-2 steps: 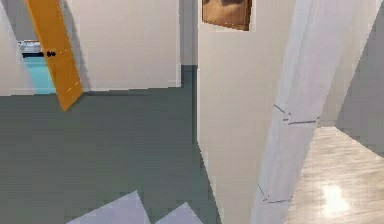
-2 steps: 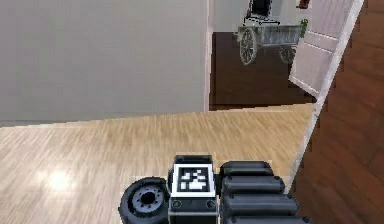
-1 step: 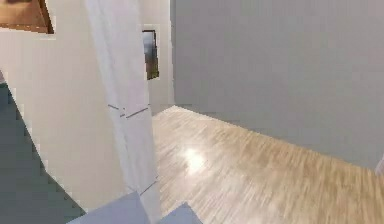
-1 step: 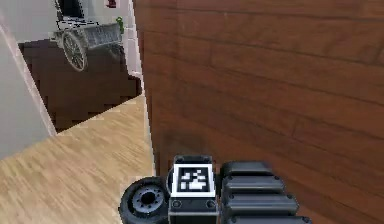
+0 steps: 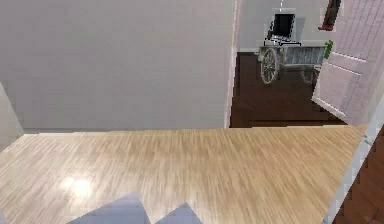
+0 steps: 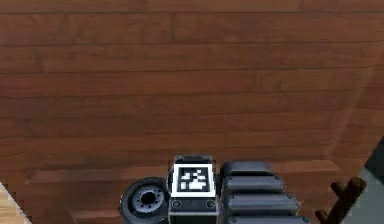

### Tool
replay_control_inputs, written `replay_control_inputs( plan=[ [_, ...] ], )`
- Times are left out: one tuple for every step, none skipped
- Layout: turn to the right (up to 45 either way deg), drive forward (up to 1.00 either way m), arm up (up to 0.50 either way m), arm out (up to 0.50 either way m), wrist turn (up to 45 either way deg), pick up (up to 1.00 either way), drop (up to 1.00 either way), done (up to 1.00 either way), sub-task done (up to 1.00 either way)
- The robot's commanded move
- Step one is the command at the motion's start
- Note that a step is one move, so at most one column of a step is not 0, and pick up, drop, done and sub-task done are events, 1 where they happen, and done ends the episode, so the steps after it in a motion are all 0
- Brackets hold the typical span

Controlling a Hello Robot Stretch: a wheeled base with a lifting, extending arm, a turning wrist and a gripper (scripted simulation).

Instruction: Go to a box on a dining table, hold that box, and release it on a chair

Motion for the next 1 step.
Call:
replay_control_inputs(
  plan=[
    [0.0, 0.55, 0.0, 0.0, 0.0, 0.0, 0.0, 0.0, 0.0]
  ],
)
